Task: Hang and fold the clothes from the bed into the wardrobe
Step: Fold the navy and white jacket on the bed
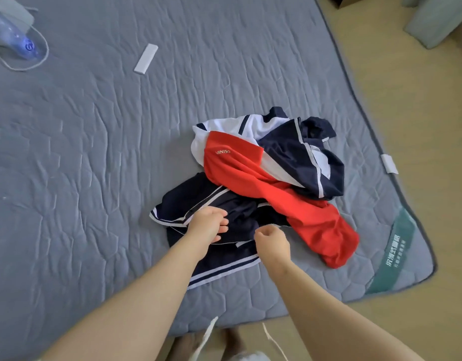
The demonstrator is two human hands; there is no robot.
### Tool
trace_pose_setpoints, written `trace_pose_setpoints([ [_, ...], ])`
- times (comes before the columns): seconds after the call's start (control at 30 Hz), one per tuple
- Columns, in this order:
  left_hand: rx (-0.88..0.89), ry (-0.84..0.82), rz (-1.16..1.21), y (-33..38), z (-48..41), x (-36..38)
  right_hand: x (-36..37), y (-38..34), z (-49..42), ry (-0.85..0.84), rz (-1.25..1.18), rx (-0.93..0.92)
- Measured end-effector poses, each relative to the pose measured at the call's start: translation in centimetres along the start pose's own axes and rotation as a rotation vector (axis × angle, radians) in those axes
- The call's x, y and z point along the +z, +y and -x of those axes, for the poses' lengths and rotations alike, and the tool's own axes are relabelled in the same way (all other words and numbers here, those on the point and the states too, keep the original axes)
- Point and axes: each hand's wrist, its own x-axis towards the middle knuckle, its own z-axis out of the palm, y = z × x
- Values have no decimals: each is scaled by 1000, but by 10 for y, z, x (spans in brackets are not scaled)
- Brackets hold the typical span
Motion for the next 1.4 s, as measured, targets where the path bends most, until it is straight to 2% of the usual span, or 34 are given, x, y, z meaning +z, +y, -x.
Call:
trace_pose_setpoints([
  [0.23, -58, -22, 58, -20, -63, 1, 6, -45, -92, 297, 206, -171],
  [0.3, -71, -24, 67, -22, -75, 0, 7, -56, -112, 324, 215, -191],
  [0.4, -82, -20, 100, -23, -87, -3, 13, -70, -134, 218, 250, -227],
  [0.5, -94, -17, 132, -24, -92, -8, 21, -70, -143, 15, 373, -243],
  [0.57, -97, -12, 137, -28, -93, -13, 23, -61, -145, 3, 293, -232],
  [0.6, -105, -9, 138, -31, -93, -15, 21, -57, -145, 122, 261, -230],
  [0.67, -115, 1, 142, -36, -94, -19, 11, -50, -146, 482, 399, -257],
  [0.7, -116, 7, 140, -37, -95, -20, 5, -48, -147, 583, 491, -273],
  [0.73, -117, 12, 137, -38, -97, -20, -3, -47, -150, 610, 570, -265],
  [0.83, -122, 14, 135, -37, -99, -17, -26, -44, -159, 491, 725, -96],
  [0.9, -122, -1, 139, -35, -98, -14, -33, -42, -160, 397, 768, -45],
  [1.03, -105, -34, 133, -28, -84, -6, -15, -41, -134, 240, 562, -177],
  [1.17, -80, -52, 135, -7, -61, -5, 4, -55, -82, 98, -51, -257],
  [1.27, 2, -53, 150, 17, -37, -10, 2, -74, -43, 0, -278, -299],
  [1.4, 80, -243, 323, 53, 9, -22, -10, -117, 10, -172, -492, -340],
])
